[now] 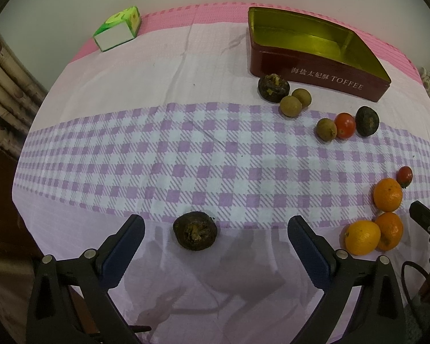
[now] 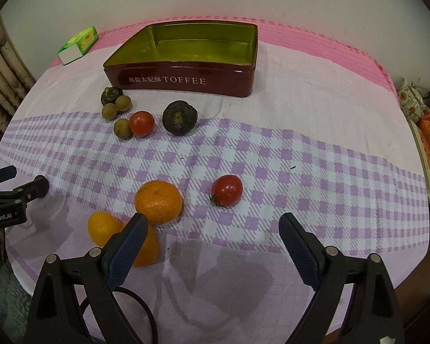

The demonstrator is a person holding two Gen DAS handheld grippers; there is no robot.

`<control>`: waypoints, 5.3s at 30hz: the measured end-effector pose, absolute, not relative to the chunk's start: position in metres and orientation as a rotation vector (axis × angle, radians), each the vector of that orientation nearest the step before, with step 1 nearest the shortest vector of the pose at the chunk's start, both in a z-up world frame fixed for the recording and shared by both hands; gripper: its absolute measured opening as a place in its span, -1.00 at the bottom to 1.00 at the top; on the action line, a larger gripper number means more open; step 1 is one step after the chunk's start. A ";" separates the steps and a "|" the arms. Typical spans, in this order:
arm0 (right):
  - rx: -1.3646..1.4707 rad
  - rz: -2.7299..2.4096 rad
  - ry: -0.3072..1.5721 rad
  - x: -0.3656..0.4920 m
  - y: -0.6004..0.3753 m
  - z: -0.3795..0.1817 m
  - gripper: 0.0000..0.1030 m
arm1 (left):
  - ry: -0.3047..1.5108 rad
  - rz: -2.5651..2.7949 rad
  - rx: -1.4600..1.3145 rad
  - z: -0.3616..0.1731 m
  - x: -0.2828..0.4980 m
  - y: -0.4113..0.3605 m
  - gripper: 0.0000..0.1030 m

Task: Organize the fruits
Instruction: 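Move both grippers toward the dark brown fruit and the red tomato, then close the left gripper on the dark brown fruit while the right grips the red tomato, then carry the brown fruit and red tomato in both grippers over the TOFFEE tin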

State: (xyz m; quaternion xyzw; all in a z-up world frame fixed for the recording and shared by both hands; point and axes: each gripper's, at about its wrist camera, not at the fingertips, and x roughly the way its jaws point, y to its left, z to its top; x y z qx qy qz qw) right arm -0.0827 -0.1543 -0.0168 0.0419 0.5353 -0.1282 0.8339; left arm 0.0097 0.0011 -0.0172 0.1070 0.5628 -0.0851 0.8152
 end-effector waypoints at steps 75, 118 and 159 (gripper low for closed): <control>0.157 -0.263 1.207 -0.045 -0.181 -0.051 -0.19 | 1.340 -0.180 0.146 -0.054 0.030 0.028 -0.25; 0.173 -0.259 1.158 -0.043 -0.216 -0.017 -0.49 | 1.193 -0.324 0.224 -0.012 0.075 -0.046 -0.26; 0.101 -0.207 1.144 0.098 -0.246 0.017 -0.49 | 1.061 -0.413 0.249 -0.009 0.216 -0.122 -0.25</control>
